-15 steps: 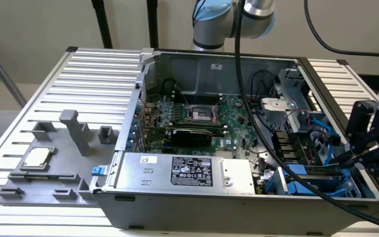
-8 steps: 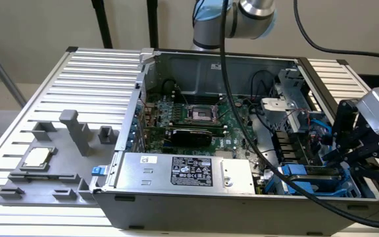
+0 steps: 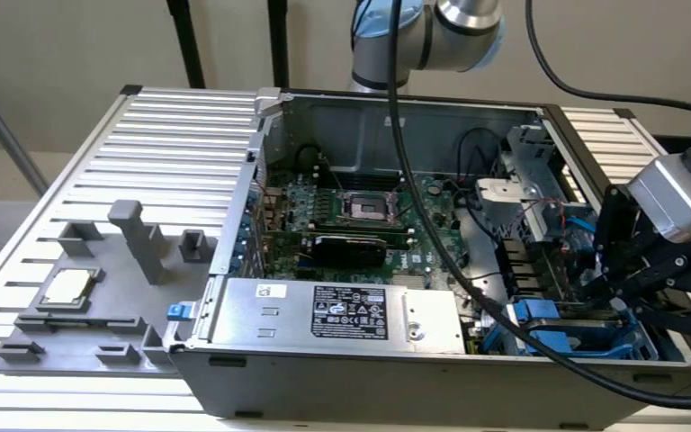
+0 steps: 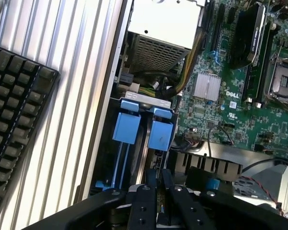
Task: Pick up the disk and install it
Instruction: 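Insert the first disk wire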
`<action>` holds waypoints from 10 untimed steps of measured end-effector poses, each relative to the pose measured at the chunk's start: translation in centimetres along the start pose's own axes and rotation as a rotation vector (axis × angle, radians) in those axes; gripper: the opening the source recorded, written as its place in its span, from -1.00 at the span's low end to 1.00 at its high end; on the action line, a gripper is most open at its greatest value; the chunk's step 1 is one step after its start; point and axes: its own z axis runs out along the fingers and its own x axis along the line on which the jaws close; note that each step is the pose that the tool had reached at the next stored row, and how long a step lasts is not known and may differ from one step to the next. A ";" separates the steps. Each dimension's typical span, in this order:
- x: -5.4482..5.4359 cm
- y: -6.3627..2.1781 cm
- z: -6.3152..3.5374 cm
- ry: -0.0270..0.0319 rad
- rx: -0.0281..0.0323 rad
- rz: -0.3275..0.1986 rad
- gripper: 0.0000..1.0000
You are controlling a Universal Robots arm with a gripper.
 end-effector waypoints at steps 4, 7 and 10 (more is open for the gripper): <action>0.0 -0.01 0.15 0.0088 0.0026 0.031 -0.67; 0.0 -0.02 0.27 0.0094 0.0056 0.055 -0.67; -0.1 -0.05 0.39 0.0088 0.0080 0.072 -0.67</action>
